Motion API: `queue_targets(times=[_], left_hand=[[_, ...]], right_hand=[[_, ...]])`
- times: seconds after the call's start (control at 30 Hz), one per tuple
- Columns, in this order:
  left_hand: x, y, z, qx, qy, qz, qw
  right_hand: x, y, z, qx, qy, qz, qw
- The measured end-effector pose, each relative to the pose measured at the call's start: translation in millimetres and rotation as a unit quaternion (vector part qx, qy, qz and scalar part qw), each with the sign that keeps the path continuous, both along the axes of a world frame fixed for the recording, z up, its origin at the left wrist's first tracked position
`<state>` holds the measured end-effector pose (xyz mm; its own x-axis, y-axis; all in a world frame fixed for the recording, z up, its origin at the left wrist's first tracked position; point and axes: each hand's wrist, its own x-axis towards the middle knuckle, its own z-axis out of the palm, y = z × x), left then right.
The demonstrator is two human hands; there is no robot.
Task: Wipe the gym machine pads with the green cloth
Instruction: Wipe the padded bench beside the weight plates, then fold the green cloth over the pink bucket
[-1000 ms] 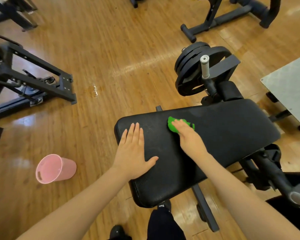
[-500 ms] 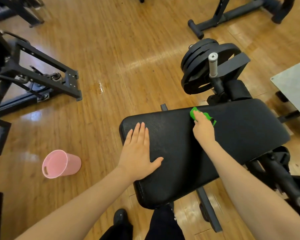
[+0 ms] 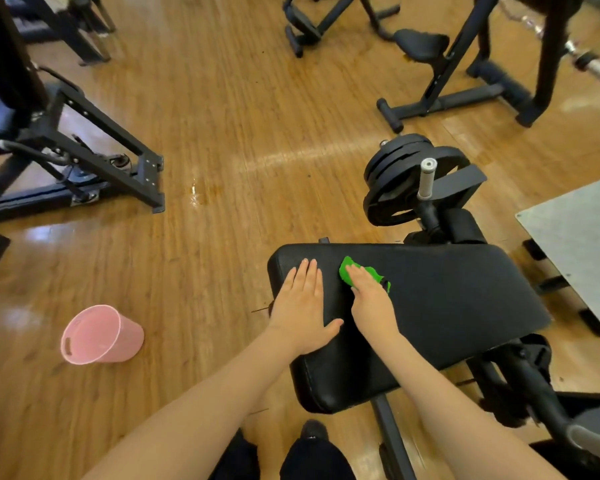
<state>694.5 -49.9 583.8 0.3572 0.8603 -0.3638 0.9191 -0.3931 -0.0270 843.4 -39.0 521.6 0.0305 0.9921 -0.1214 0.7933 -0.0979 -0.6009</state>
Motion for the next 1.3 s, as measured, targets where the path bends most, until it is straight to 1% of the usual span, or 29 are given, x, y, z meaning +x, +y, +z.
queue_targets(times=[0.1,0.17,0.23,0.3,0.37,0.43,0.57,0.73,0.83,0.9,1.03,1.1,1.13,1.17,1.23,1.27,1.3], left_hand=[[-18.8,-3.9,0.1,0.004,-0.044,-0.023,0.999],[-40.0,-8.1,0.8,0.021,-0.077,-0.037,0.996],[-69.9,-11.8,2.2,0.039,-0.081,-0.032,0.995],[-106.5,-13.3,-1.1,0.052,-0.06,-0.001,0.997],[-151.7,-14.4,-3.7,0.065,-0.055,0.061,0.994],[-190.3,-15.1,-4.8,0.071,-0.048,0.116,0.989],[-269.0,-22.2,-4.4,0.048,-0.079,0.221,0.971],[-366.2,-49.0,-11.7,0.085,-0.053,0.325,0.94],[-410.9,-72.1,-24.0,0.084,-0.063,0.402,0.91],[-431.9,-81.9,-33.0,0.105,-0.062,0.444,0.888],[-463.0,-80.2,-40.1,0.064,-0.062,0.523,0.848],[-474.7,-69.6,-36.4,0.066,-0.052,0.562,0.823],[-479.7,-64.9,-36.8,0.069,-0.051,0.586,0.806],[-484.8,-59.9,-40.2,0.071,-0.062,0.613,0.784],[-494.0,-48.4,-45.9,0.086,-0.11,0.666,0.732],[-497.6,-40.5,-45.9,0.108,-0.155,0.691,0.698],[-501.4,-30.9,-44.3,0.143,-0.218,0.715,0.648]], right_hand=[[-23.9,-4.3,10.1,0.015,-0.009,0.032,0.999],[-42.0,-4.6,16.5,0.034,-0.036,0.066,0.997],[-60.0,-1.4,26.9,0.041,-0.028,0.074,0.996],[-78.8,5.8,38.2,0.043,-0.017,0.084,0.995],[-111.0,15.9,53.0,0.051,-0.054,0.152,0.986],[-152.5,25.4,68.0,0.064,-0.074,0.24,0.966],[-266.3,33.8,90.1,0.093,-0.104,0.395,0.908],[-387.9,42.0,66.6,0.094,-0.127,0.523,0.838],[-444.7,40.3,62.0,0.095,-0.131,0.576,0.801],[-476.5,41.2,60.4,0.104,-0.128,0.608,0.777],[-537.2,58.6,43.5,0.11,-0.126,0.667,0.726],[-564.8,68.2,43.7,0.122,-0.135,0.701,0.689],[-576.5,74.7,43.6,0.126,-0.145,0.723,0.664],[-585.9,81.3,44.1,0.112,-0.153,0.739,0.646],[-603.3,94.6,47.7,0.098,-0.142,0.763,0.623],[-610.3,100.4,49.9,0.093,-0.131,0.773,0.614],[-617.5,106.9,48.5,0.087,-0.127,0.784,0.601]])
